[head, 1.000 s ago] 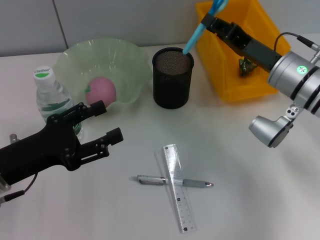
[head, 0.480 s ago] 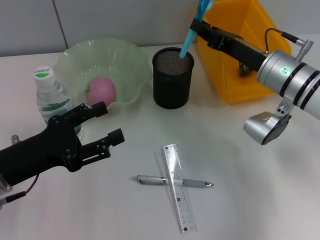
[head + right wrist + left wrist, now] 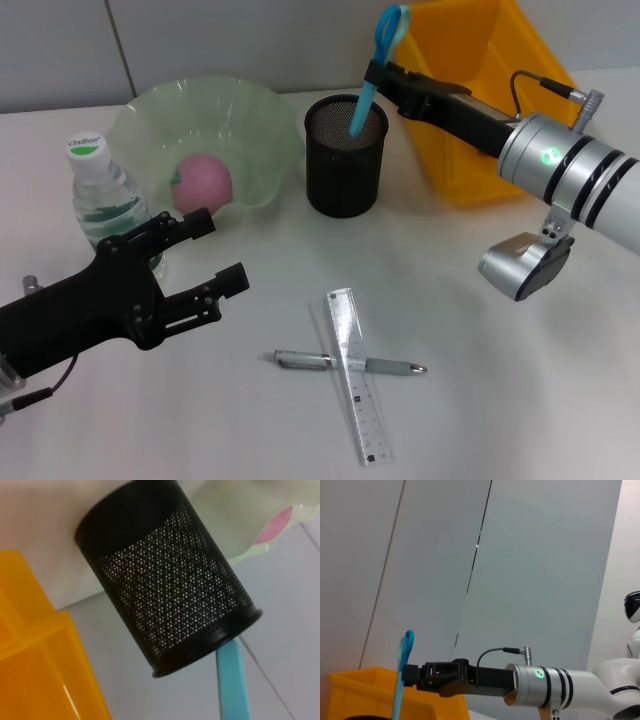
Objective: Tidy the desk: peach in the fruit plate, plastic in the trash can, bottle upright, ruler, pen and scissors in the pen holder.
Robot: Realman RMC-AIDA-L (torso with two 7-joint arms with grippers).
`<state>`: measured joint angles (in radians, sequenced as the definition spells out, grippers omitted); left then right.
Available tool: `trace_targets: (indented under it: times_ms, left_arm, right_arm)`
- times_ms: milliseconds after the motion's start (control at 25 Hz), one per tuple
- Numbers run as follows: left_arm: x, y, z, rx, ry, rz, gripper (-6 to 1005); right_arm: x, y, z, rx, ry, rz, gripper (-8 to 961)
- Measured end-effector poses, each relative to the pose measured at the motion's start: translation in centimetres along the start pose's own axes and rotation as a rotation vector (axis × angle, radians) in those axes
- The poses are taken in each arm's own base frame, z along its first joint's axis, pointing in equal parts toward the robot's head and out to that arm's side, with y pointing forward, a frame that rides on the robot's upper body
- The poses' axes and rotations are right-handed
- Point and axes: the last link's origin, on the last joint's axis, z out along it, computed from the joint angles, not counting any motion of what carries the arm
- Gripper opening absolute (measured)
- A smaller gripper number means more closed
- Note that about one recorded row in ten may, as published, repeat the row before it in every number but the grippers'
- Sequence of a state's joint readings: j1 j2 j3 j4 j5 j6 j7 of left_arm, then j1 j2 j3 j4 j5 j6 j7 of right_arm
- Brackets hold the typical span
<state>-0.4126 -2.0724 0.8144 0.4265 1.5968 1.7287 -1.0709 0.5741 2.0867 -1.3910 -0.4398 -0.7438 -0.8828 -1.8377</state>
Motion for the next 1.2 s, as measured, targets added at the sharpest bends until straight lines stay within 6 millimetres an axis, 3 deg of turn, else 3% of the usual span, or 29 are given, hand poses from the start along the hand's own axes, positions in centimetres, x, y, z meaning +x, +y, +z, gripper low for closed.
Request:
trace_targets:
  times_ms: [480, 720, 800, 1040, 1120, 1160, 1200]
  left_arm:
    - [-0.2, 0.1, -0.1, 0.002, 0.004, 0.0, 819]
    - [-0.1, 0.1, 0.0, -0.001, 0.006, 0.004, 817]
    - [-0.1, 0.1, 0.0, -0.002, 0.007, 0.007, 817]
    - [0.0, 0.1, 0.2, -0.006, 0.008, 0.014, 814]
    - [0.0, 0.1, 0.2, -0.006, 0.008, 0.012, 814]
    - [0.0, 0.1, 0.3, -0.007, 0.009, 0.01, 813]
    - [0.0, 0.0, 0.5, -0.008, 0.012, 0.006, 813]
  right_arm:
    - [0.3, -0.5, 0.6, -0.018, 0.067, 0.012, 341]
    - [0.2, -0.8, 0.4, 0.006, 0.071, 0.012, 501]
    - [0.4, -1.0, 0.3, 0.027, 0.089, 0.023, 501]
    - [2.3, -1.8, -0.6, 0.099, 0.261, 0.176, 501]
    - [3.1, -2.2, -1.1, 0.145, 0.338, 0.286, 501]
    - [4.1, -3.0, -1.6, 0.217, 0.435, 0.431, 502]
    - [4.1, -3.0, -1.6, 0.217, 0.435, 0.431, 502]
